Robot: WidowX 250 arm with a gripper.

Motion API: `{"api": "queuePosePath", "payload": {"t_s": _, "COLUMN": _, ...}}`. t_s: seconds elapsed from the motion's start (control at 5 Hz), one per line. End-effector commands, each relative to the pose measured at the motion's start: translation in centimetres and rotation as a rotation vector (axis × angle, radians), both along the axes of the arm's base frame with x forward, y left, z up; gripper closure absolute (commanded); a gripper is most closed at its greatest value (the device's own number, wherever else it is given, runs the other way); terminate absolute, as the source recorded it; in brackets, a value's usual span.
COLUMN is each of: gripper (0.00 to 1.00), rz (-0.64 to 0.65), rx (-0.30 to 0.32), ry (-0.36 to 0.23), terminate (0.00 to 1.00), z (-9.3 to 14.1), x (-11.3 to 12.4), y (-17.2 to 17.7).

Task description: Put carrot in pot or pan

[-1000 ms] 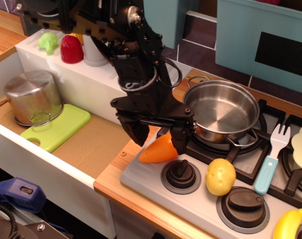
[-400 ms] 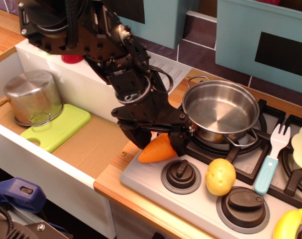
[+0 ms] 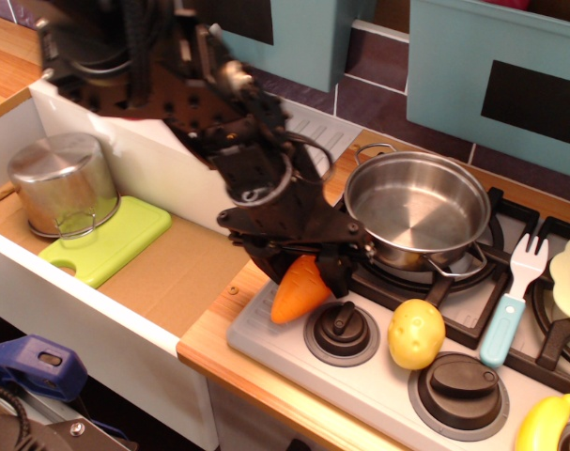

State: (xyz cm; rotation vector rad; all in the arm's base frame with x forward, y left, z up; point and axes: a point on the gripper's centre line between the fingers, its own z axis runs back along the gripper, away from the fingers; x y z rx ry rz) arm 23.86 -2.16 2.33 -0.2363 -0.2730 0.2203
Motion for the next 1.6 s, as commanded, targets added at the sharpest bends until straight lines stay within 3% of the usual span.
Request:
{"api": "queuePosePath", "payload": {"t_s": 0.0, "gripper": 1.00, "rz": 0.036, "rx": 0.044, "ry": 0.032, "terminate": 0.00, "z": 1.8, "x": -1.0, "y": -0.4}}
{"api": "queuePosePath", "payload": {"t_s": 0.4, "gripper": 1.00, "rz": 0.030, "rx": 0.119, "ry": 0.062, "terminate": 0.00, "z": 4.8, "x": -0.9, "y": 0.1}}
{"api": "queuePosePath", "payload": {"t_s": 1.0, "gripper": 1.00, "rz": 0.023, "rx": 0.239, "ry": -0.039, "terminate": 0.00, "z": 9.5, "x": 4.0, "y": -2.1}}
{"api": "queuePosePath", "payload": {"t_s": 1.2, "gripper": 1.00, "rz": -0.008, "rx": 0.223, "ry": -0.102, "terminate": 0.00, "z": 8.5, "x": 6.2, "y": -2.7}}
{"api": "queuePosePath", "payload": {"t_s": 1.4, "gripper": 1.00, "rz": -0.046, "rx": 0.187, "ry": -0.128, "terminate": 0.00, "z": 7.8, "x": 8.3, "y": -3.0}}
